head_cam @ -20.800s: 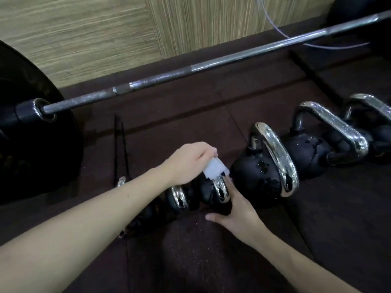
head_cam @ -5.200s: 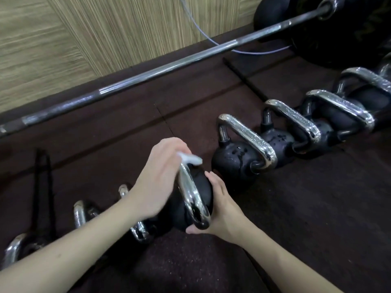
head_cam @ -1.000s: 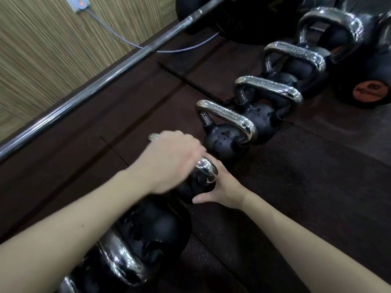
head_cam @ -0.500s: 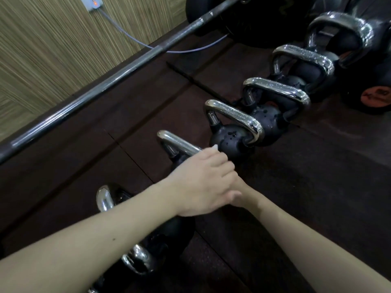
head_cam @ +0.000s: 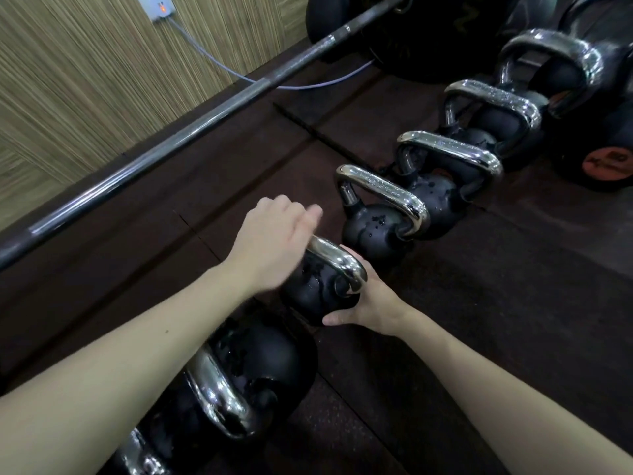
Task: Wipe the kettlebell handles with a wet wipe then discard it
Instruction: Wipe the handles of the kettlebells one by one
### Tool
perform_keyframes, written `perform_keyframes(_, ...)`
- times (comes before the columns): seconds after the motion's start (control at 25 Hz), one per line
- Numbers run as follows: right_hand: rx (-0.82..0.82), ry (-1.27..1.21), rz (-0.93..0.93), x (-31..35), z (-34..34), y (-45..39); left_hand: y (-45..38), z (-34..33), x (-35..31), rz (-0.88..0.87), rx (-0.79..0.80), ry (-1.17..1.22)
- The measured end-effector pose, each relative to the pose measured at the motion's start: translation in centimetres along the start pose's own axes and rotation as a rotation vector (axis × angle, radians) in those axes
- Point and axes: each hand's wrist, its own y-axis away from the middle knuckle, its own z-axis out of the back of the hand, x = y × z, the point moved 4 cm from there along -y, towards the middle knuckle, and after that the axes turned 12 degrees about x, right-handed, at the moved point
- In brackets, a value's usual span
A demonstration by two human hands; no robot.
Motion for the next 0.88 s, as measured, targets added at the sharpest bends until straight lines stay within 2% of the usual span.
perform_keyframes(0.08, -0.001, 0.002, -0.022, -0.3, -0.1, 0.0, 1.5, -0.7, -3.3, -0.201, 0.011, -0.221)
perform_keyframes(0.2, -0.017, 0.102, 0.010, 1.1, -0.1, 0.5, 2.9, -3.1, -7.5, -0.429, 0.127, -0.473)
perform_keyframes(0.28, -0.124, 0.188, 0.024, 2.0, 0.2, 0.4, 3.2, -4.1, -8.0, -0.519, 0.198, -0.637)
perform_keyframes(0.32, -0.160, 0.252, 0.085, 2.3, 0.1, 0.3, 3.2, -4.0, -7.8, -0.546, 0.225, -0.665)
perform_keyframes(0.36, -0.104, 0.270, 0.115, 1.9, -0.1, 0.1, 3.0, -3.6, -7.5, -0.572, 0.210, -0.641)
perform_keyframes(0.4, -0.038, 0.229, 0.069, 1.5, -0.2, 0.2, 2.8, -2.8, -6.9, -0.569, 0.182, -0.548)
perform_keyframes(0.48, 0.013, 0.104, -0.010, 0.1, 0.0, -0.2, 2.3, -1.1, -5.0, -0.463, 0.132, -0.304)
perform_keyframes(0.56, -0.001, 0.038, -0.007, -0.4, 0.0, -0.3, 1.5, -0.3, -1.5, -0.268, 0.086, -0.183)
perform_keyframes(0.64, -0.020, -0.024, 0.017, -0.3, 0.0, -0.2, 0.7, -0.4, 1.8, -0.079, 0.137, 0.003)
perform_keyframes(0.8, -0.016, -0.076, 0.031, -0.6, -0.1, -0.5, -0.3, -0.4, 3.7, 0.226, 0.183, 0.668)
perform_keyframes(0.84, -0.015, -0.074, 0.048, -0.4, -0.1, -0.4, -0.2, -0.7, 3.5, 0.261, 0.180, 0.703)
perform_keyframes(0.88, -0.018, -0.056, 0.054, -0.5, -0.1, -0.4, 0.1, -0.8, 3.2, 0.252, 0.168, 0.629)
